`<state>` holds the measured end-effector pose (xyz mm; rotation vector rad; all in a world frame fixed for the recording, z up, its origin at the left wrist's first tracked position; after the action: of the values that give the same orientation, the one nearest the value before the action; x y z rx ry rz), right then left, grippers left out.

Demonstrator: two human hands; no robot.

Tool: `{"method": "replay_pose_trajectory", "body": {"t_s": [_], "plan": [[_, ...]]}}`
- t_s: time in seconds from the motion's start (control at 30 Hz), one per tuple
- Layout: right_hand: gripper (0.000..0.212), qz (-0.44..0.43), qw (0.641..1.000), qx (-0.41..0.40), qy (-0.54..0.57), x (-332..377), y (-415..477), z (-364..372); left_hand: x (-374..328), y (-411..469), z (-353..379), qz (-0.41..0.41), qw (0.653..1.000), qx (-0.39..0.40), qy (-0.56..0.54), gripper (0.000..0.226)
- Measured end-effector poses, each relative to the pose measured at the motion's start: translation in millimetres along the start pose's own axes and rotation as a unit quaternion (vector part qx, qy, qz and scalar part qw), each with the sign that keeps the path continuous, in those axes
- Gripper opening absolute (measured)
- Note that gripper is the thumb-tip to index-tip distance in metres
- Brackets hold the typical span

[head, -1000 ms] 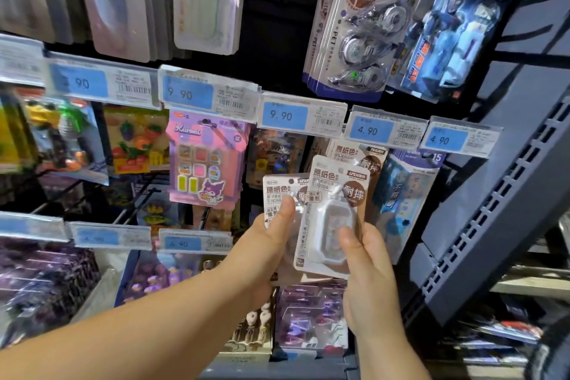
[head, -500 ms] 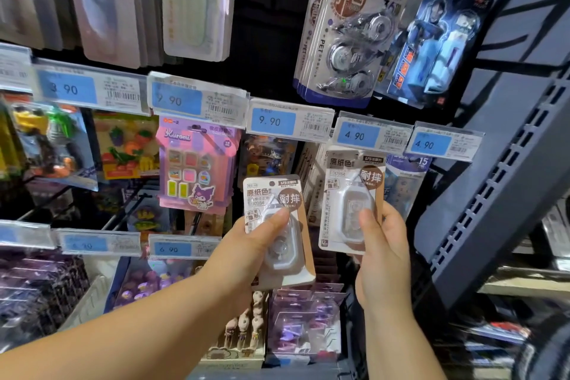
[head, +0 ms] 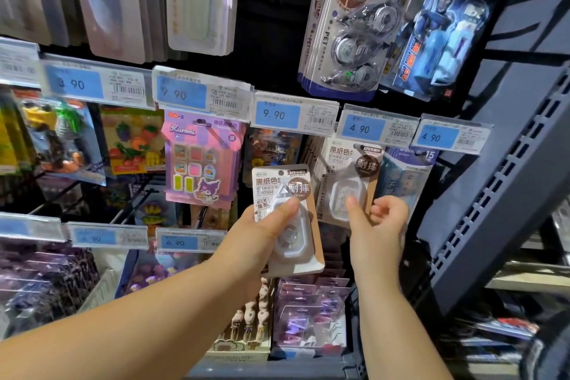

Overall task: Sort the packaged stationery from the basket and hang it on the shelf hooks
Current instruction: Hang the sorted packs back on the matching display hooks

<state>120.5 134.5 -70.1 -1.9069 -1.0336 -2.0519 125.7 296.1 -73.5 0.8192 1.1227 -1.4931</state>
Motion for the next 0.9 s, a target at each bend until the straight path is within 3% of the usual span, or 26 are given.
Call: {"method": "replay_pose_trajectory", "body": {"t_s": [0.07, 0.13, 0.23, 0.3, 0.37, 0.47, 0.57, 0.63, 0.8, 0.9], "plan": [[0.019, -0.084, 0.996, -0.028, -0.032, 1, -12, -6, -1, -2, 1, 0.005, 1.0, -0.003, 0.003, 0.068], [0.02, -0.13, 0.991, 0.036, -0.015, 2, -23, -8, -1, -1, 2, 0.005, 1.0, -0.003, 0.008, 0.063], [0.039, -0.085, 0.976, 0.197, 0.039, 5, -37, -7, -1, -3, 5, 0.01, 1.0, 0.004, 0.009, 0.046], [0.041, -0.063, 0.969, 0.236, 0.029, 5, -43, -6, 0, -5, 6, 0.014, 1.0, 0.006, 0.014, 0.027], [0.042, -0.065, 0.967, 0.244, 0.009, 5, -45, -7, 1, -5, 6, 0.021, 0.999, 0.012, 0.035, 0.025], [0.03, -0.029, 0.965, 0.257, 0.048, 5, -45, -10, 2, -7, 5, 0.004, 0.999, 0.019, 0.051, 0.058], [0.015, 0.023, 0.958, 0.259, 0.124, 1, -44, -12, -2, -9, 3, -0.023, 0.999, 0.017, 0.023, 0.058], [0.017, 0.048, 0.958, 0.232, 0.16, -1, -43, -14, -1, -7, 2, -0.044, 0.999, 0.019, 0.022, 0.066], [0.014, 0.054, 0.964, 0.163, 0.205, -4, -37, -20, 6, -3, 3, -0.04, 0.999, 0.015, 0.0, 0.032], [0.012, 0.042, 0.968, 0.128, 0.213, -3, -27, -23, 7, 0, 1, -0.026, 1.0, -0.008, 0.001, 0.033]]}}
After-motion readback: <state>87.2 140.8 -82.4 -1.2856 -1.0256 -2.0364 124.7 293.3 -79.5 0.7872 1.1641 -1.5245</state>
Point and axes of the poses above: each hand's wrist, its own y-axis towards the middle knuckle, its own z-axis out of the palm, x = y × z, the point moved 1 cm from there along y, towards the middle knuckle, and after that the axes turned 11 degrees about -x, right-handed, at the moved point
